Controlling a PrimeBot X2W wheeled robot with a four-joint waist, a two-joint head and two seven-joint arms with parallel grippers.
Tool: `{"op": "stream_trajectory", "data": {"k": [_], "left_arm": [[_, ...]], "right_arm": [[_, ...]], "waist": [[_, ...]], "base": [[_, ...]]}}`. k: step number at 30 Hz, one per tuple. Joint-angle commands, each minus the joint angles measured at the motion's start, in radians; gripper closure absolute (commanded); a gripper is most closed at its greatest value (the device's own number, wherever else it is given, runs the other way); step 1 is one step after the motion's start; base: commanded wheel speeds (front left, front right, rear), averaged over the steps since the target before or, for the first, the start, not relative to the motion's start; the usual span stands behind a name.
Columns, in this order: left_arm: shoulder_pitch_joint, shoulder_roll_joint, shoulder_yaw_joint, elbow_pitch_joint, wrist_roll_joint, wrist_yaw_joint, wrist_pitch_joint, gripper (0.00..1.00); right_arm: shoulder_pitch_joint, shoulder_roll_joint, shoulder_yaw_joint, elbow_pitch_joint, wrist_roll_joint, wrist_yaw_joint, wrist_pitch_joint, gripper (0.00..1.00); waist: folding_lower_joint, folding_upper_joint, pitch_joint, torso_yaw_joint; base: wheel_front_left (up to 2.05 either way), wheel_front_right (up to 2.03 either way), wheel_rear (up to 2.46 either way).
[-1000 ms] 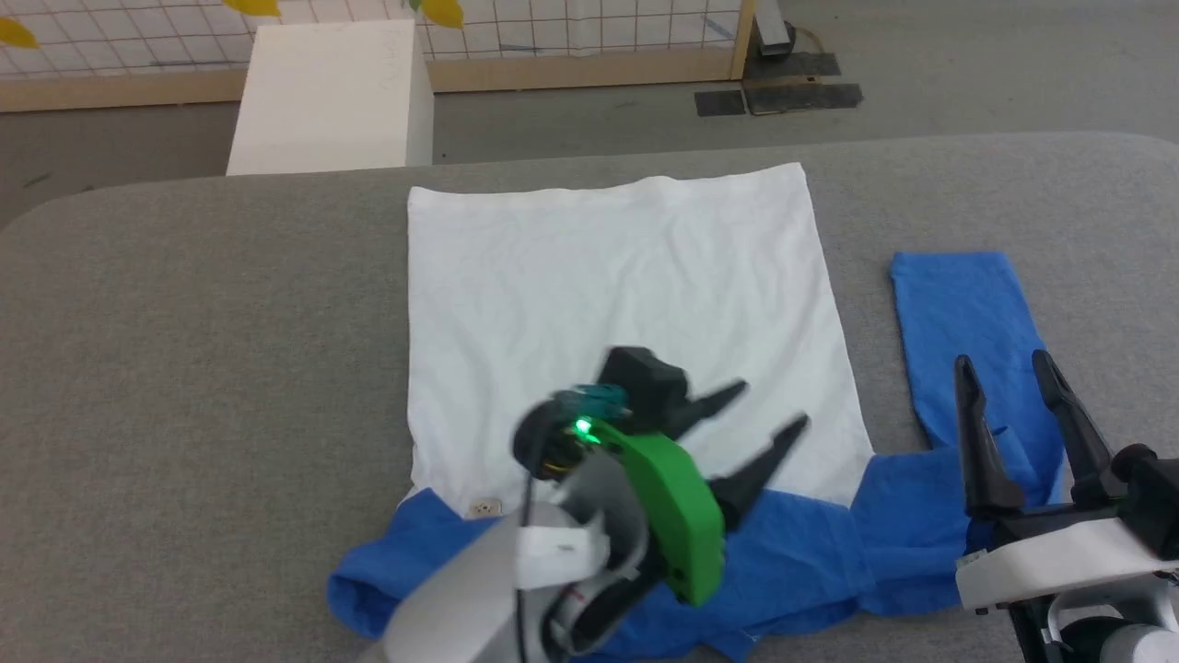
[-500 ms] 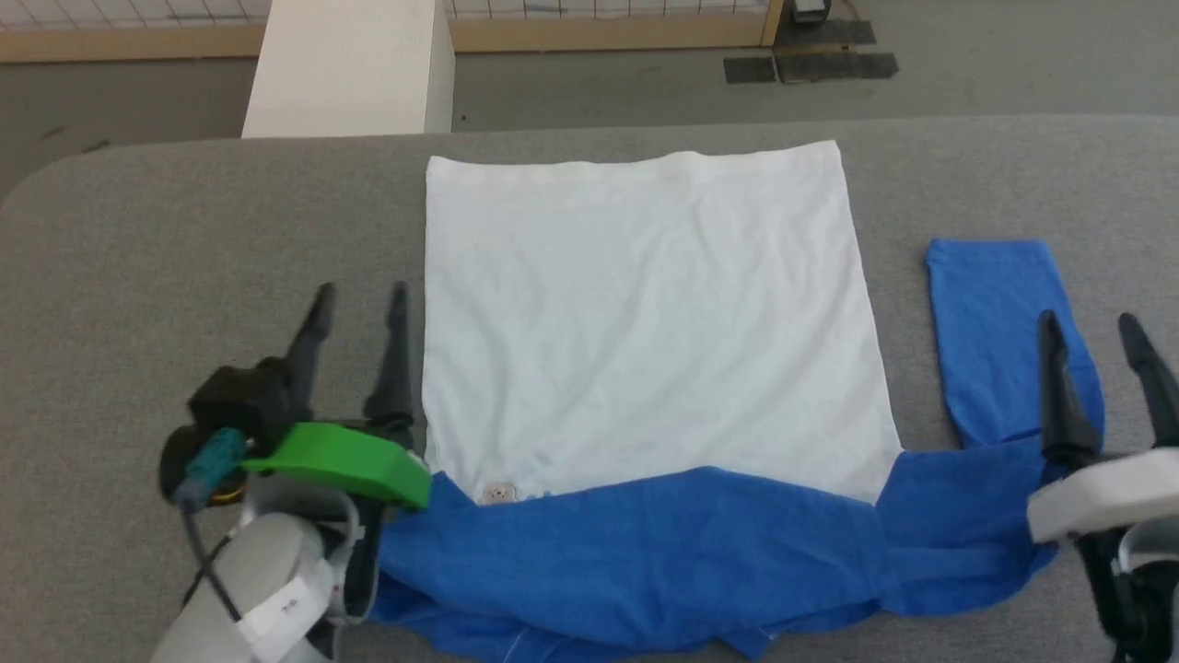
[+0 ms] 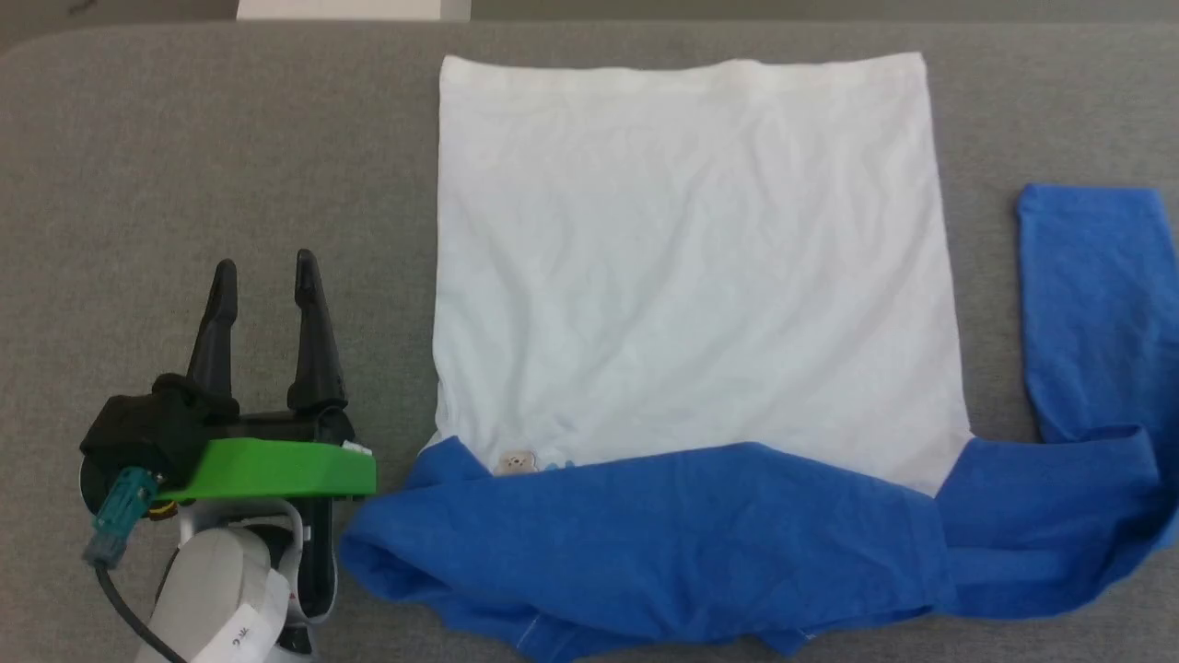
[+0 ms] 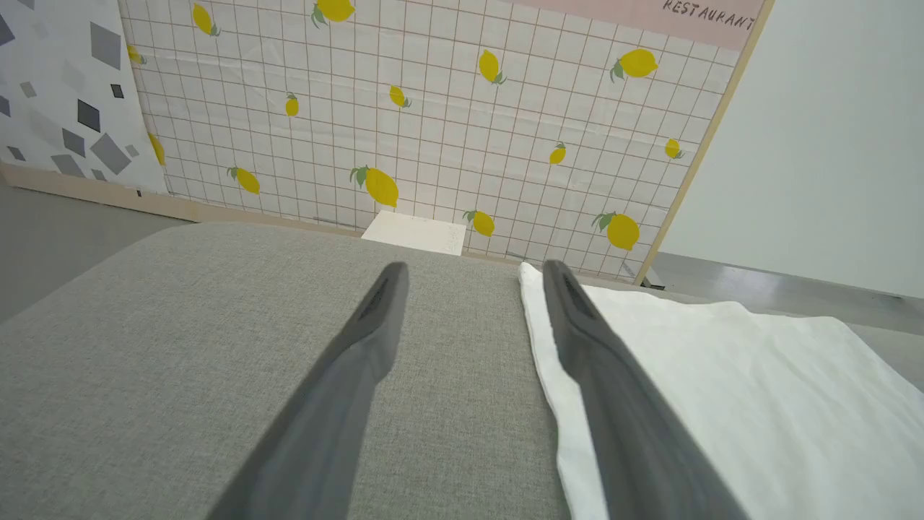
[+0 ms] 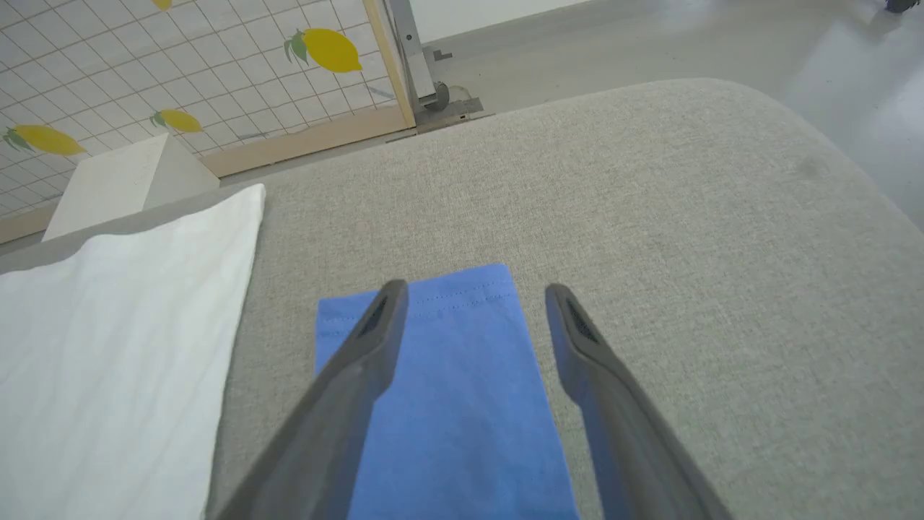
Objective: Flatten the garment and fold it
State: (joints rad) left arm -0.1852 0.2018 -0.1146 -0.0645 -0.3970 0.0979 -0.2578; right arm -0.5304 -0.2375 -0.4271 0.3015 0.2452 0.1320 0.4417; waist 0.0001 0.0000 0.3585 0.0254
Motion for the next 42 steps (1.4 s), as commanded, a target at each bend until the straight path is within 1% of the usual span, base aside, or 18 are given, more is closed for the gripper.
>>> {"op": "stream_trajectory", "data": {"k": [1,5,12,13,14,15,16,17,19,23,26,29,31,33,36,39,42], "left_arm": [[0.004,-0.016,0.022,-0.006,0.025,-0.021,-0.004,0.00],[-0.003,-0.054,0.068,-0.011,0.064,-0.062,-0.004,0.00],[-0.008,-0.100,0.133,-0.005,0.111,-0.124,-0.004,0.00],[-0.008,-0.105,0.140,-0.002,0.117,-0.131,-0.004,0.00],[-0.008,-0.110,0.147,0.003,0.123,-0.138,-0.004,0.00],[-0.008,-0.114,0.152,0.006,0.128,-0.143,-0.004,0.00],[-0.007,-0.119,0.156,0.010,0.134,-0.148,-0.004,0.00],[-0.007,-0.122,0.159,0.012,0.138,-0.153,-0.004,0.00],[-0.002,-0.128,0.166,0.018,0.148,-0.160,-0.004,0.00],[0.014,-0.137,0.179,0.031,0.160,-0.172,-0.004,0.00],[0.042,-0.142,0.195,0.044,0.162,-0.179,-0.004,0.00],[0.075,-0.144,0.204,0.057,0.169,-0.184,-0.004,0.00],[0.098,-0.145,0.209,0.061,0.173,-0.187,-0.004,0.00],[0.118,-0.147,0.213,0.062,0.175,-0.188,-0.004,0.00],[0.144,-0.148,0.219,0.060,0.176,-0.190,-0.004,0.00],[0.163,-0.149,0.225,0.054,0.178,-0.189,-0.004,0.00],[0.180,-0.149,0.232,0.044,0.179,-0.187,-0.004,0.00]], "right_arm": [[-0.039,-0.020,-0.031,0.038,-0.016,-0.001,0.029,0.00],[-0.097,-0.045,-0.083,0.104,-0.059,-0.001,0.108,0.00],[-0.132,-0.060,-0.089,0.145,-0.085,-0.001,0.213,0.00],[-0.131,-0.061,-0.093,0.149,-0.093,-0.001,0.236,0.11],[-0.128,-0.062,-0.092,0.149,-0.101,-0.001,0.257,0.49],[-0.125,-0.062,-0.092,0.146,-0.104,-0.001,0.270,0.69],[-0.120,-0.061,-0.096,0.140,-0.106,-0.001,0.280,0.96],[-0.113,-0.062,-0.094,0.132,-0.108,-0.001,0.284,1.00],[-0.096,-0.064,-0.103,0.109,-0.111,-0.001,0.271,1.00],[-0.045,-0.062,-0.130,0.052,-0.100,-0.001,0.210,1.00],[0.018,-0.072,-0.139,-0.011,-0.086,-0.001,0.160,1.00],[0.091,-0.080,-0.161,-0.089,-0.091,-0.001,0.135,1.00],[0.147,-0.078,-0.180,-0.161,-0.098,-0.001,0.127,1.00],[0.203,-0.061,-0.203,-0.245,-0.100,-0.001,0.125,1.00],[0.280,-0.019,-0.233,-0.412,-0.087,-0.001,0.126,1.00],[0.345,0.027,-0.229,-0.575,-0.072,-0.001,0.140,1.00],[0.402,0.056,-0.187,-0.724,-0.055,-0.001,0.149,1.00]], "waist": [[-0.0001,0.0000,0.080,0.052],[-0.0001,0.0000,0.116,0.072],[-0.0001,0.0000,0.132,0.080],[-0.0001,0.0000,0.130,0.079],[-0.0001,0.0000,0.126,0.077],[-0.0001,0.0000,0.122,0.076],[-0.0001,0.0000,0.114,0.074],[-0.0001,0.0000,0.107,0.073],[-0.0001,0.0000,0.086,0.068],[-0.0001,0.0000,0.026,0.056],[-0.0001,0.0000,-0.044,0.038],[-0.0001,0.0000,-0.108,0.024],[-0.0001,0.0000,-0.142,0.016],[-0.0001,0.0000,-0.169,0.010],[-0.0001,0.0000,-0.202,0.000],[-0.0001,0.0000,-0.223,-0.010],[-0.0001,0.0000,-0.237,-0.021]], "base": [[0.00,0.00,0.00],[0.00,0.00,0.00],[0.00,0.00,0.00],[0.00,0.00,0.00],[0.00,0.00,0.00],[0.00,0.00,0.00],[0.00,0.00,0.00],[0.00,0.00,0.00],[0.00,0.00,0.00],[0.00,0.00,0.00],[0.00,0.00,0.00],[0.00,0.00,0.00],[0.00,0.00,0.00],[0.00,0.00,0.00],[0.00,0.00,0.00],[0.00,0.00,0.00],[0.00,0.00,0.00]]}}
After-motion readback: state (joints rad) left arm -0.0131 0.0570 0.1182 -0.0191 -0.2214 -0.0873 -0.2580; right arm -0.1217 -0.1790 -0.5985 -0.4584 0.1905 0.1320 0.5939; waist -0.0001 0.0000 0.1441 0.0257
